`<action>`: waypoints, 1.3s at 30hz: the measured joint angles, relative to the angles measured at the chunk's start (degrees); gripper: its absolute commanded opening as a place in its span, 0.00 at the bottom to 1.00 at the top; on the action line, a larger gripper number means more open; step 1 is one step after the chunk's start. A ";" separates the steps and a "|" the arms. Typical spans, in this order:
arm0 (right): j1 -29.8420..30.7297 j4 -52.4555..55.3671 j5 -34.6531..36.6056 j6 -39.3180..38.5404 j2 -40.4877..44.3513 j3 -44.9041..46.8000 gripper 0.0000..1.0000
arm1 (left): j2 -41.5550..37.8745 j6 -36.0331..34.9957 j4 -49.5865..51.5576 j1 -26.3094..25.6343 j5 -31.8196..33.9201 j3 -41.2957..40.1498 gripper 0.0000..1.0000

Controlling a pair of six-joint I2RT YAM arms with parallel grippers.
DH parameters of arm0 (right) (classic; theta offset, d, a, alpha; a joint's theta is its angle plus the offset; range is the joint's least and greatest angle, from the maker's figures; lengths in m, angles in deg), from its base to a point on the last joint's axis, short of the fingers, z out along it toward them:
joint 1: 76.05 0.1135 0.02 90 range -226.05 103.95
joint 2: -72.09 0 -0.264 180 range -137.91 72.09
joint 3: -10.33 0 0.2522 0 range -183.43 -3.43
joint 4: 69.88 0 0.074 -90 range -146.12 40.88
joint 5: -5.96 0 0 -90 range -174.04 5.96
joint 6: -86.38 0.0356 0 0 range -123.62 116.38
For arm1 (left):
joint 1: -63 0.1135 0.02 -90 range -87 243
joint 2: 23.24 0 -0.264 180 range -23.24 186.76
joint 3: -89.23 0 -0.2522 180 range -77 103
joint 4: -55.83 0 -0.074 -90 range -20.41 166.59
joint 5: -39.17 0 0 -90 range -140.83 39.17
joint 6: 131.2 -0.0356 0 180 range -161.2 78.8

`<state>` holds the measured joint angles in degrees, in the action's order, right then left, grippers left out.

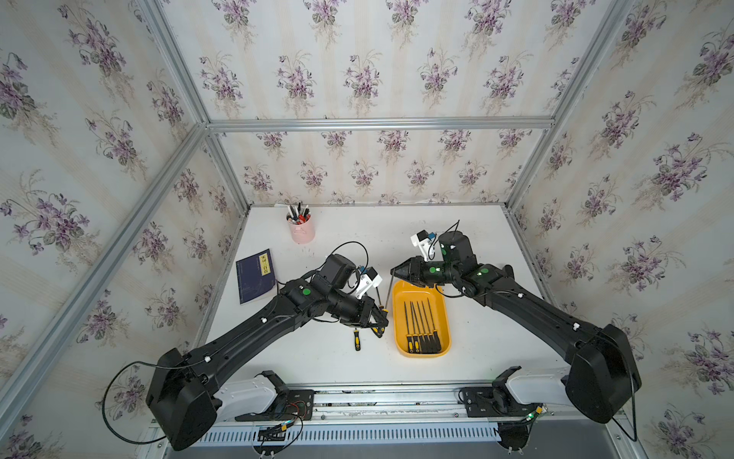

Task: Put the file tool into the storage box
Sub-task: Pick up the file tool from the center of the board, then place the file tool in the storage box.

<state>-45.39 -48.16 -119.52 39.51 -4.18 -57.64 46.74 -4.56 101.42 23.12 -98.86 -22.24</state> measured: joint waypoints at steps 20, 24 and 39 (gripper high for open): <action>3.30 -11.43 -3.08 7.65 2.43 5.92 0.32 | 1.64 -0.44 0.55 0.00 0.33 0.72 0.00; 3.45 -11.10 -2.99 7.17 1.62 5.49 0.21 | 1.55 -0.46 0.55 0.00 0.33 0.72 0.00; 2.67 7.50 4.24 -3.23 -2.97 -6.97 0.00 | -0.39 0.63 5.14 4.00 6.93 0.35 0.99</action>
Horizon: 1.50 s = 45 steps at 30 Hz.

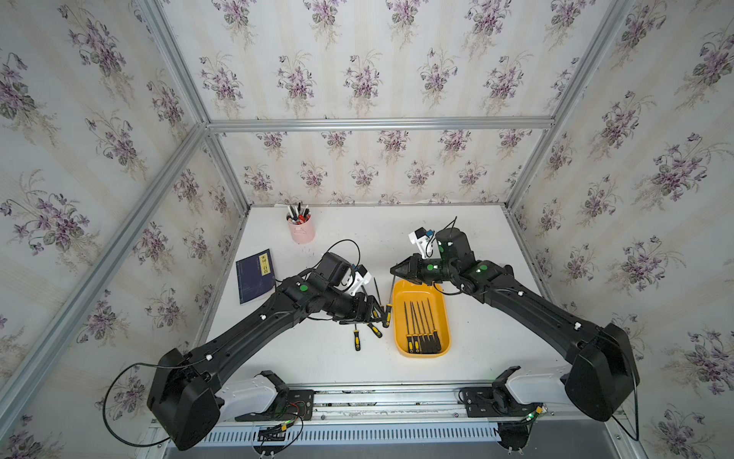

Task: Put the file tool into the storage box
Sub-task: Place the file tool in the storage box.

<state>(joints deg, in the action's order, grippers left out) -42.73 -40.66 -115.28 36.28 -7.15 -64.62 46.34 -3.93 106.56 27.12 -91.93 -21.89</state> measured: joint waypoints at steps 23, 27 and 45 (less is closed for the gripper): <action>1.01 19.04 12.11 -10.34 -14.49 -3.17 0.00 | -2.54 -0.33 6.60 3.52 7.85 -0.98 1.00; 1.92 18.93 12.13 -10.32 -15.61 -3.02 0.00 | -2.43 -0.68 6.80 3.69 7.93 -1.55 1.00; 3.37 16.63 12.13 -10.32 -18.97 -2.67 0.00 | -2.21 -0.87 6.88 4.15 8.04 -3.32 1.00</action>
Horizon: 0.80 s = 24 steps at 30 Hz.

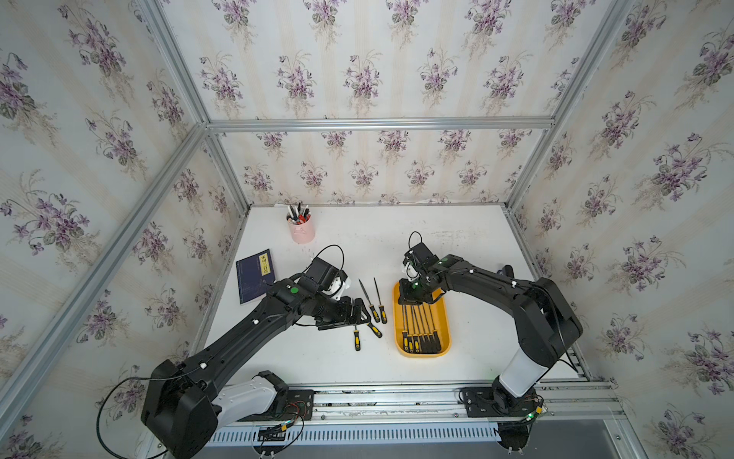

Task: Put the file tool into the storage box
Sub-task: Place the file tool in the storage box.

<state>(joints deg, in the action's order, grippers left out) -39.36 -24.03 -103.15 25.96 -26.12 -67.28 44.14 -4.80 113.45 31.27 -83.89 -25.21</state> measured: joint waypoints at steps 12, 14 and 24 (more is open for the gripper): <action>0.48 -1.14 0.20 -0.04 -1.70 0.76 0.00 | 0.00 -0.02 -0.02 0.15 0.02 -1.09 1.00; 0.55 -1.27 0.20 -0.07 -1.95 0.76 0.00 | 0.02 -0.02 -0.04 0.15 0.04 -1.31 1.00; 0.85 -1.84 0.17 -0.22 -2.51 1.42 0.00 | 0.09 0.02 -1.09 0.22 0.07 -2.49 1.00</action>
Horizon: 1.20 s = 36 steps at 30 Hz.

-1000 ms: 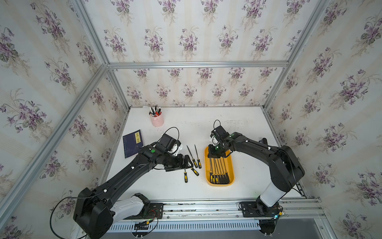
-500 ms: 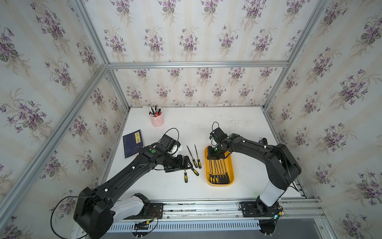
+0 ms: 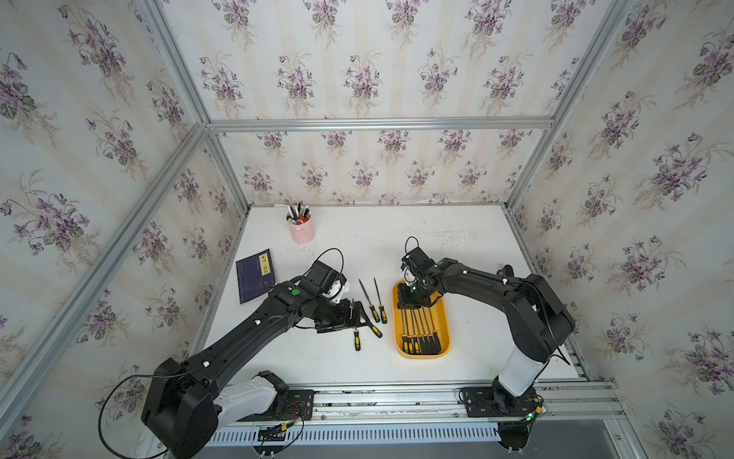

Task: Put the file tool into the storage box
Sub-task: Place the file tool in the storage box.

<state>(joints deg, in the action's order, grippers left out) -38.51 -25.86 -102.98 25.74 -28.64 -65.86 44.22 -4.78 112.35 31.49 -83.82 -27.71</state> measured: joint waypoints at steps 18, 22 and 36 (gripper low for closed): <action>0.20 -0.44 -0.04 0.00 -0.52 0.52 0.16 | -0.09 0.00 -0.22 0.02 0.24 -0.68 1.00; 0.28 -0.46 -0.07 0.00 -0.42 0.52 0.20 | -0.09 0.00 -0.22 0.02 0.28 -0.68 1.00; 0.28 -0.02 0.04 0.00 2.27 -0.61 0.22 | -0.09 0.00 -0.22 0.09 0.70 -0.90 1.00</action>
<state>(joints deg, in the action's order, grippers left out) -38.23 -25.88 -102.93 25.74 -26.36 -66.47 44.14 -4.78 112.13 31.58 -83.12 -28.60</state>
